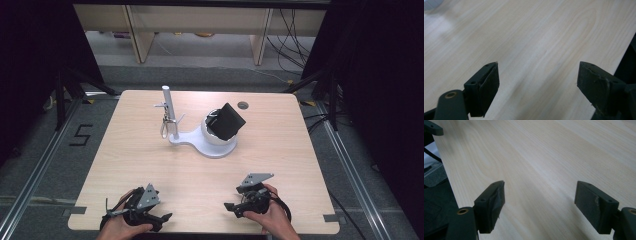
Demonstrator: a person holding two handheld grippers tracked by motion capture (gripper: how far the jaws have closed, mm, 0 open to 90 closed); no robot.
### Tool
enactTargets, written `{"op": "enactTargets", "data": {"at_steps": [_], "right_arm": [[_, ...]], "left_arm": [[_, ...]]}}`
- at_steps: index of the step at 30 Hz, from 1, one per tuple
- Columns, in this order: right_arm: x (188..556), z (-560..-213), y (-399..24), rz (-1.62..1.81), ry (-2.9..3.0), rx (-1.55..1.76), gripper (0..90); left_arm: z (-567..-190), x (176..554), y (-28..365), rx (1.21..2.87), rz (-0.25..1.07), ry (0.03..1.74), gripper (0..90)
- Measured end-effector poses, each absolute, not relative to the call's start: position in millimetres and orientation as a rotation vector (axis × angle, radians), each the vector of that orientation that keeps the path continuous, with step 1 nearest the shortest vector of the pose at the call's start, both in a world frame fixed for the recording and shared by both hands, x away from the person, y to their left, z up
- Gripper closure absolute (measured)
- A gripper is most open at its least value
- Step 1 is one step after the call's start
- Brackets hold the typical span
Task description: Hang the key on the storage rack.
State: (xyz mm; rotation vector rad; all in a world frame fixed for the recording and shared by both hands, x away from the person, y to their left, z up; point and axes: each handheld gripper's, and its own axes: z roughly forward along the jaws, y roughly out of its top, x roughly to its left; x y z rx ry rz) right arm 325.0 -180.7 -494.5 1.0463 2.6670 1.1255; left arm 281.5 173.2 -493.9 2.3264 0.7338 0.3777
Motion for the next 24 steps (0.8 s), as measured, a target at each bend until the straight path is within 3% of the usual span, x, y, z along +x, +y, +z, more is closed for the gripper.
{"op": "enactTargets", "data": {"at_steps": [24], "right_arm": [[324.6, -497.7, -176.4, 1.134, 2.661, 1.001, 21.2]], "left_arm": [[-503.4, 275.6, 174.1, 2.339, 0.375, 0.749, 17.6]]}}
